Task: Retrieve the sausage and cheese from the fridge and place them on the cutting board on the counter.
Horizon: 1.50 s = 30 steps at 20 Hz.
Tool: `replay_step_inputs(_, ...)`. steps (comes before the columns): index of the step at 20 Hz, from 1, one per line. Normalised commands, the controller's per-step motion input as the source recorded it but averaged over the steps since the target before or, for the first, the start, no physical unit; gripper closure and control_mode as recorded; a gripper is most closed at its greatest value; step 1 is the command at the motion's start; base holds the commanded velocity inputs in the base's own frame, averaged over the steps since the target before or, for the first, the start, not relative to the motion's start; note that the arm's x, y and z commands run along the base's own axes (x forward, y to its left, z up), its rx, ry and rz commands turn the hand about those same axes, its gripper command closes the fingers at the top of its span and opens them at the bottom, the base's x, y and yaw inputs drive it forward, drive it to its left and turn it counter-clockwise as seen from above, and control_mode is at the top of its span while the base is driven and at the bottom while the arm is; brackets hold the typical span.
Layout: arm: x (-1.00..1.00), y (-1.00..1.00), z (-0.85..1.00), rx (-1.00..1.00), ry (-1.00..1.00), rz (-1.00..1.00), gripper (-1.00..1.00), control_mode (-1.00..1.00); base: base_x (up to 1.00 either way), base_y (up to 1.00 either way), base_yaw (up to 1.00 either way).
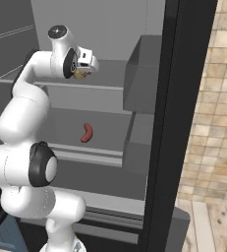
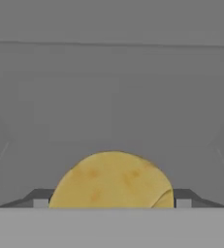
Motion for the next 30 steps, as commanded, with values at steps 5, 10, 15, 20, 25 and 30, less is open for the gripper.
replay_step_inputs(5, -0.86, -0.29, 0.57, 0.13, -0.15, 0.0, 1.0, -1.0, 0.0, 0.0, 0.0)
replay_step_inputs(10, -1.0, -0.38, 0.52, 0.03, -0.02, 0.0, 1.0, -1.0, 0.0, 0.0, 0.0)
replay_step_inputs(15, -1.0, -0.38, 0.29, 0.0, -0.04, 0.0, 1.0, -1.0, 0.0, 0.0, 0.0)
replay_step_inputs(20, -1.0, -0.11, 0.0, -0.05, -0.07, 0.0, 1.0, -1.0, 0.0, 0.0, 0.0)
replay_step_inputs(25, -1.0, 0.01, -0.31, -0.16, -0.04, 0.0, 1.0, -1.0, 0.0, 0.0, 0.0)
replay_step_inputs(30, -1.0, 0.06, -0.34, -0.17, 0.0, 0.0, 1.0, -1.0, 0.0, 0.0, 0.0)
